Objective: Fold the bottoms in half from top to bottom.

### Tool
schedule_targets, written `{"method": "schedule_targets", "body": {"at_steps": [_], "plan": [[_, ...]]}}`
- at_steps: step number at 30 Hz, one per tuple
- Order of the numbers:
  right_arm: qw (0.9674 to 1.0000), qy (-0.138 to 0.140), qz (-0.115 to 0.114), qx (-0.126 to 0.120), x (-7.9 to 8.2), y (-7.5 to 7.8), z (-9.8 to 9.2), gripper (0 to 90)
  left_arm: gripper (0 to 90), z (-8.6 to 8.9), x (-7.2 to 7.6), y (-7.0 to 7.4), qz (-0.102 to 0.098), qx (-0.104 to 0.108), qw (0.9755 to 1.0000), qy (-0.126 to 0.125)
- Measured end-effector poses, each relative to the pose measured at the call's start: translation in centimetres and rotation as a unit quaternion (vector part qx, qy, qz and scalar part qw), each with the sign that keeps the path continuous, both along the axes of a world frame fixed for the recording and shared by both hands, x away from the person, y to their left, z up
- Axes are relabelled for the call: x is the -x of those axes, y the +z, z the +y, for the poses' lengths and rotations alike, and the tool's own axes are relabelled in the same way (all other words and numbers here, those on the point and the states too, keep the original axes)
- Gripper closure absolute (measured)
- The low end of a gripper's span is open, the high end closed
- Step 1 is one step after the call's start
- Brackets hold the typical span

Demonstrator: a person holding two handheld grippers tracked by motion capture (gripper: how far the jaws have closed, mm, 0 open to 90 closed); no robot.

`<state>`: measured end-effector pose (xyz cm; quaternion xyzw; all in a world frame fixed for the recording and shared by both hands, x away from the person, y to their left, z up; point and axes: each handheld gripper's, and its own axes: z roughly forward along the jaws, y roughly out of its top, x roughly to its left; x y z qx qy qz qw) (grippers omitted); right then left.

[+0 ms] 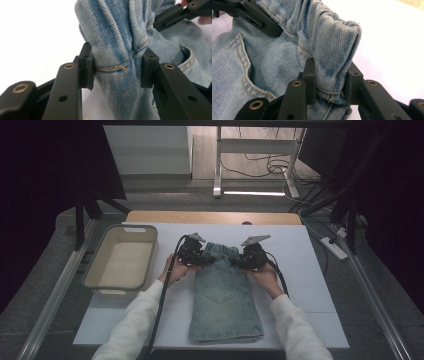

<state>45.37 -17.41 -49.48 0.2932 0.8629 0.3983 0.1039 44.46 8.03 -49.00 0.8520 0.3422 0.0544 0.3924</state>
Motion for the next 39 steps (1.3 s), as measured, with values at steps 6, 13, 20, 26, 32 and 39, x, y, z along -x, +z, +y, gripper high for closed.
{"method": "schedule_targets", "body": {"at_steps": [6, 13, 20, 26, 32, 39], "plan": [[0.9998, 0.005, -0.017, -0.003, 0.5, 0.8, -0.1, 67.9, 56.6, 0.1, 0.3, 0.4, -0.011, 0.007, 0.9999, -0.006], [0.9998, 0.005, -0.017, 0.001, 0.6, 0.6, 0.0, 67.8, 56.7, 0.2, 0.4, 0.2, -0.008, 0.006, 0.9999, -0.007], [0.9998, 0.007, -0.020, 0.000, 0.9, 0.8, 0.0, 67.8, 56.7, 0.2, 0.8, 0.5, -0.014, 0.006, 0.9998, -0.009], [0.9996, 0.010, -0.028, -0.002, 1.3, 1.2, -0.1, 67.8, 56.7, 0.2, 1.2, 0.9, -0.021, 0.009, 0.9997, -0.012], [0.9994, 0.016, -0.030, 0.002, 1.5, 1.4, -0.2, 67.9, 56.9, 0.1, 1.6, 1.0, -0.026, 0.007, 0.9995, -0.014], [0.9994, 0.018, -0.030, -0.002, 1.8, 1.5, -0.2, 67.9, 57.0, 0.0, 2.0, 1.2, -0.029, 0.008, 0.9994, -0.016]]}}
